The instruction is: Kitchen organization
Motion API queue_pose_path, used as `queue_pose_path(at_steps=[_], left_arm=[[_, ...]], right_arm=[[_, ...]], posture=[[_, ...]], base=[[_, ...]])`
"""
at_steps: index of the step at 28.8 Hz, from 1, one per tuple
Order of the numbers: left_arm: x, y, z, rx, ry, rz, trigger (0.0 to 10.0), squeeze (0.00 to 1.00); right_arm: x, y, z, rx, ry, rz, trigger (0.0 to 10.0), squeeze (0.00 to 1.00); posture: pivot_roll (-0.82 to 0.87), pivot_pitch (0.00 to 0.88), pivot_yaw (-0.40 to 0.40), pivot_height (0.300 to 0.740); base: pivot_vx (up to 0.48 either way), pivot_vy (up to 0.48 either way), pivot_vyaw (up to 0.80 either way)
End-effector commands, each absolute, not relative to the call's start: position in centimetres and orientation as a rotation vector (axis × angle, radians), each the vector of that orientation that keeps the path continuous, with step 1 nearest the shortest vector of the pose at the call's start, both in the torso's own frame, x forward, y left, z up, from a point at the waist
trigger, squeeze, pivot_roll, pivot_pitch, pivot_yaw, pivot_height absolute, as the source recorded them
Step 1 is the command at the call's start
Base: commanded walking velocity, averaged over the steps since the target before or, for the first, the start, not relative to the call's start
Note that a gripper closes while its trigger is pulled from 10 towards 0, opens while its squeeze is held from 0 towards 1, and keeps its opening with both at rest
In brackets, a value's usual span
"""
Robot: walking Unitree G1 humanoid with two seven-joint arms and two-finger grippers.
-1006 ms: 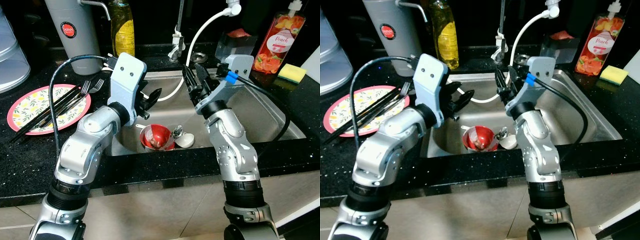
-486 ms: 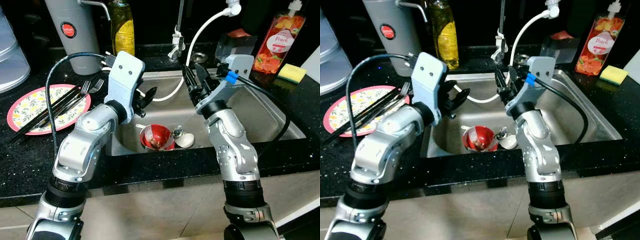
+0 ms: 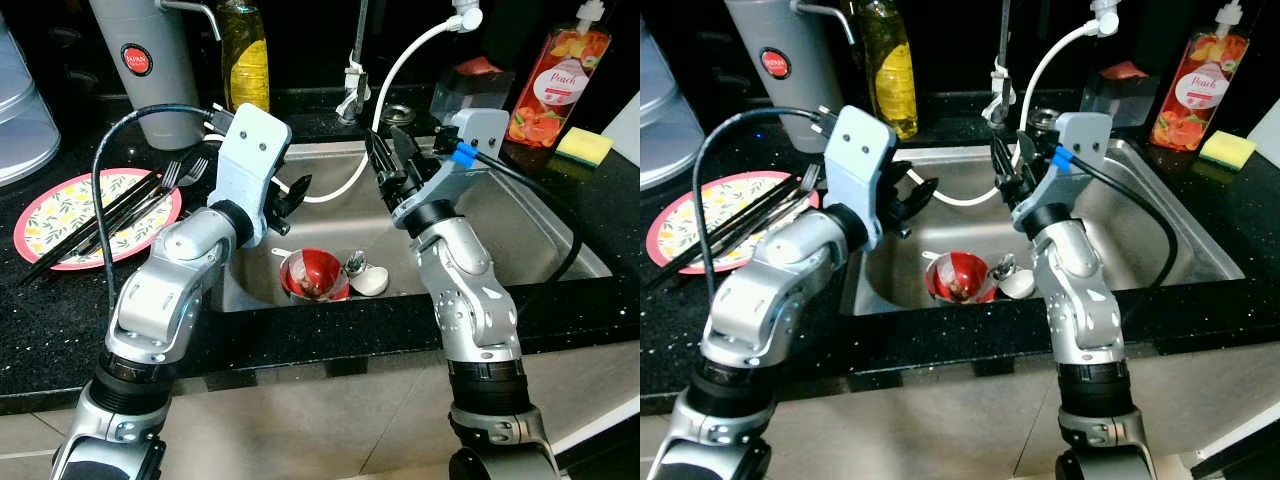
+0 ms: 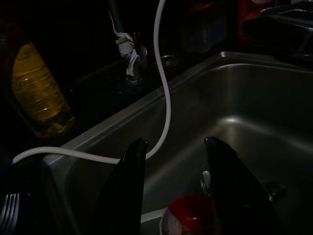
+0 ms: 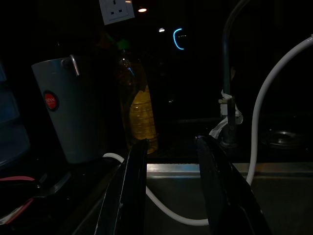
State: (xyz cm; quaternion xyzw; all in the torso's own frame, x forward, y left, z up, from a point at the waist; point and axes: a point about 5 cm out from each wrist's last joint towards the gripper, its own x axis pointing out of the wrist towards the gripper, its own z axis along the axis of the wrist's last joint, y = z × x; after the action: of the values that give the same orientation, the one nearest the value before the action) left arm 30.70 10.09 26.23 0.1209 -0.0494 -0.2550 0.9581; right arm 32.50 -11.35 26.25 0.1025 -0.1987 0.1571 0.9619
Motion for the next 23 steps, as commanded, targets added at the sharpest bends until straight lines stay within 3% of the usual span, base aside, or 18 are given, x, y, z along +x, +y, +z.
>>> queue_pose_path(at_steps=[1,23], left_arm=[[30.79,10.47,26.28,0.267,-0.095,-0.503,10.0,0.0],[30.69,10.8,26.32,0.266,-0.097,-0.479,10.0,0.0]], right_arm=[[32.64,-10.97,26.21,0.207,-0.397,0.33,10.0,0.0],[32.74,-10.69,26.19,0.212,-0.397,0.347,10.0,0.0]], posture=[[0.22,0.0,-0.021,0.74],[0.24,0.0,-0.031,0.74]], base=[[0.0,0.0,0.0],[0.0,0.0,0.0]])
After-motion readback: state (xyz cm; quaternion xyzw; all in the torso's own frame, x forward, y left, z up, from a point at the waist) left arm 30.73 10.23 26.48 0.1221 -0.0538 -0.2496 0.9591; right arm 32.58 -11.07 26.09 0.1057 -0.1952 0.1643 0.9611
